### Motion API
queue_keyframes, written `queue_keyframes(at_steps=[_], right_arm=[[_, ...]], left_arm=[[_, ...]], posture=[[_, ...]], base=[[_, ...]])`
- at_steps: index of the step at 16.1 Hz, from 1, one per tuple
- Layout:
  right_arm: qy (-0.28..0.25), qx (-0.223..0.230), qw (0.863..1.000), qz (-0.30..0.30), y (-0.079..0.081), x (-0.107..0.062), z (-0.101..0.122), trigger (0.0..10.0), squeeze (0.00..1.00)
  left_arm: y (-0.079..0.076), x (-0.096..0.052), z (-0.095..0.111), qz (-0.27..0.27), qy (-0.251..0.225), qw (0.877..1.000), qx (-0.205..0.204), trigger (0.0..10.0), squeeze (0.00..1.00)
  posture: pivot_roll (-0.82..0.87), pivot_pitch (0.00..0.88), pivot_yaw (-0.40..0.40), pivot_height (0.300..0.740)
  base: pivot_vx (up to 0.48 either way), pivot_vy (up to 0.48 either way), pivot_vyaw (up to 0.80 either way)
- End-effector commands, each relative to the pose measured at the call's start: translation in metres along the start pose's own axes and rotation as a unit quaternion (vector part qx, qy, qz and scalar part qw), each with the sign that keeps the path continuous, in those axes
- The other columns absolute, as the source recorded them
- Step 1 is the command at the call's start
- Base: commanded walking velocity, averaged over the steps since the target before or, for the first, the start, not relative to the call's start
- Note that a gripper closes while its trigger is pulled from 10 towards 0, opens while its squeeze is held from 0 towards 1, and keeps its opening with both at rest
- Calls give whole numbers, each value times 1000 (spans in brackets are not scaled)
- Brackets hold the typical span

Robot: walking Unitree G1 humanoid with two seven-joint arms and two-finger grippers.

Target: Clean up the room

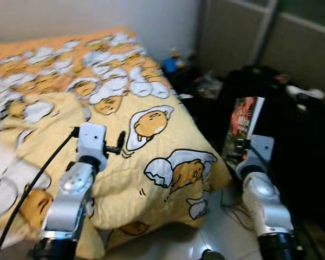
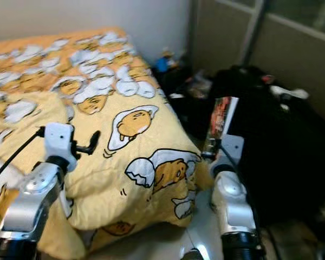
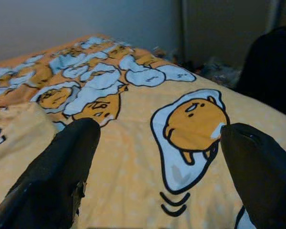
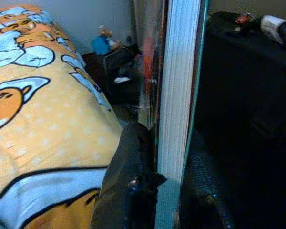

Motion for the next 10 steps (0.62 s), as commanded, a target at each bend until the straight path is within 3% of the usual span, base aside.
queue_keyframes(at_steps=[1,10], right_arm=[[-32,-5,999,23,13,3,20,10000,0],[-64,6,997,53,23,5,36,10000,0]], left_arm=[[1,1,-1,2,4,1000,1,10000,0],[1,5,1,1,1,1000,3,10000,0]], posture=[[-52,0,36,740],[-48,0,39,740]], base=[[0,446,0],[0,477,0]])
Point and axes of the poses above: a point about 5 cm out from each wrist's last joint towards the gripper, its own x axis pointing out of the wrist towards the gripper, its own z axis along the axis of the wrist's last joint, y = z × x, the point moved 6 cm from there along x, pointing out of the wrist towards the gripper, and after that the axes turned 14 degrees about -x, right-handed, at the moved point
